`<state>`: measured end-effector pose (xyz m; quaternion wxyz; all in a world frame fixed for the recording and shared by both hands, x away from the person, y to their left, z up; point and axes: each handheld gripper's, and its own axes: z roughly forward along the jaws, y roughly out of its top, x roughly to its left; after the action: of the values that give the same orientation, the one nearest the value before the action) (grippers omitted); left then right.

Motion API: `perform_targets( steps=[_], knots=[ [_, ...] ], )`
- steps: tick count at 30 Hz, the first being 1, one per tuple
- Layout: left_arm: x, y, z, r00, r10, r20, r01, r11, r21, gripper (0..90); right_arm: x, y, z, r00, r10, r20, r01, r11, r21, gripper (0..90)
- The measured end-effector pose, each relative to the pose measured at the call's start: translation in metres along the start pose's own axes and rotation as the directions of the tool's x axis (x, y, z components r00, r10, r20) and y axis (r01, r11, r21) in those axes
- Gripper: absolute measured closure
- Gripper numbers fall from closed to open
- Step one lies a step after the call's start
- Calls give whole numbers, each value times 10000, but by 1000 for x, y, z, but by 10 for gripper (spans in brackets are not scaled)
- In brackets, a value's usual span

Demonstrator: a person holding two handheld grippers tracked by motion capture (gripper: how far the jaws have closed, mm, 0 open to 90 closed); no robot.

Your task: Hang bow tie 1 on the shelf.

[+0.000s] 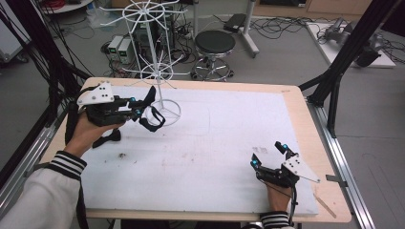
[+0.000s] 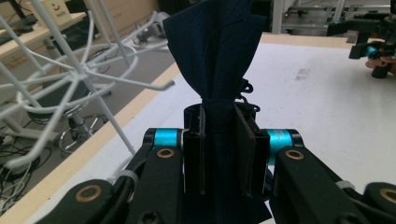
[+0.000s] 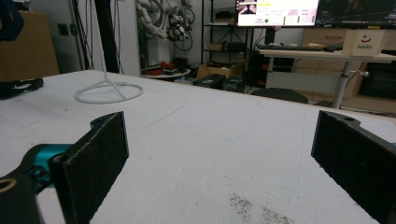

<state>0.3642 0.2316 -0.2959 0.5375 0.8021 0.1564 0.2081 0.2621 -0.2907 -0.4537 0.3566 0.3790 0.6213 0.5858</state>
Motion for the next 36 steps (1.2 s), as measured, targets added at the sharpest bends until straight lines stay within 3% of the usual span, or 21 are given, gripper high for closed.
perform_targets(
  steps=[12,36],
  knots=[
    [6,16,-6,9994,103,-328,-112,9996,-257,743,0,0,0,10000,6,-11,-6,10000,-6,33],
    [22,32,3,9920,46,-1259,-14,9997,256,742,0,0,0,10000,34,-33,-34,10000,-8,33]
  ],
)
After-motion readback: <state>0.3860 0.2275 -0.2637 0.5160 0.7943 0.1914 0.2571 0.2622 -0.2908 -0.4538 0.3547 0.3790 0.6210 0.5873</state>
